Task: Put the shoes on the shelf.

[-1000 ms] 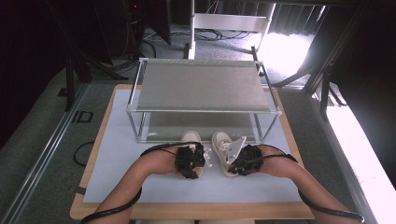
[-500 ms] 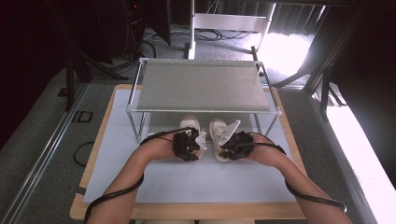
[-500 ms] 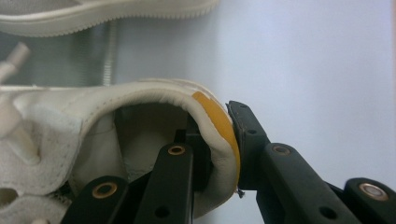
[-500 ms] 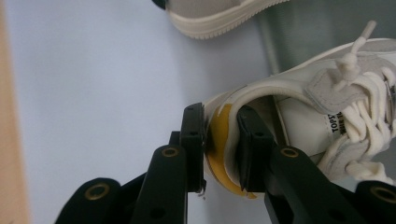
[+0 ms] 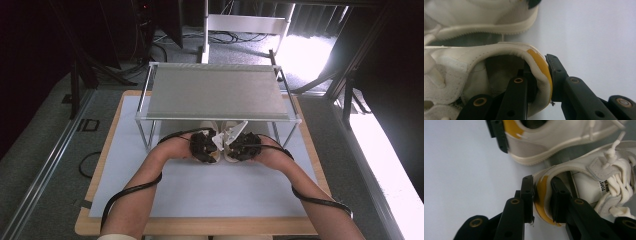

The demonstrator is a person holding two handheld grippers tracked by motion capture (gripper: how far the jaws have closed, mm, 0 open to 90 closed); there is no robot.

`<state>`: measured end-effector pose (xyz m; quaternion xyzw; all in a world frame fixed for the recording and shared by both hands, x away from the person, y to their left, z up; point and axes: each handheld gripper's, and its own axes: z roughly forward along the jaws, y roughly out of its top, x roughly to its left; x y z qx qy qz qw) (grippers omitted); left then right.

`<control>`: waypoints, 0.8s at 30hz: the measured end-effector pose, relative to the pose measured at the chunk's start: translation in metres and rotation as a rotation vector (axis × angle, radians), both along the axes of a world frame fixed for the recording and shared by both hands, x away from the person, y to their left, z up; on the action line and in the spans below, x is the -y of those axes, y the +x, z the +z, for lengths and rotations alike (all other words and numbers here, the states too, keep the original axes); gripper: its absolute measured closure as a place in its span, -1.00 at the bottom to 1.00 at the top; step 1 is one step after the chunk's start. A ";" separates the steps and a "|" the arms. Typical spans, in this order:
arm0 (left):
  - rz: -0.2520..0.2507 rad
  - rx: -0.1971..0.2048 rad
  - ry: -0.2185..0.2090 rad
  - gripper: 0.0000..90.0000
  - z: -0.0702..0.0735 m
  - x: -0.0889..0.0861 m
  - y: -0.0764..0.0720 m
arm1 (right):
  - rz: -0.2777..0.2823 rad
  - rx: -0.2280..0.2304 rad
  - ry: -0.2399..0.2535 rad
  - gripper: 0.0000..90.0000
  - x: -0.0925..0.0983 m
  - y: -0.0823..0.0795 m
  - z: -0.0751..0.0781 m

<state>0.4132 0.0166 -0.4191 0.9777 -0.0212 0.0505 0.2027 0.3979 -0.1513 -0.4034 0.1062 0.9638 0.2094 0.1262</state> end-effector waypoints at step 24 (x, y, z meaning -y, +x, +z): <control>0.258 0.090 -0.104 0.09 0.007 0.002 -0.006 | -0.095 0.069 0.136 0.15 0.002 -0.006 0.011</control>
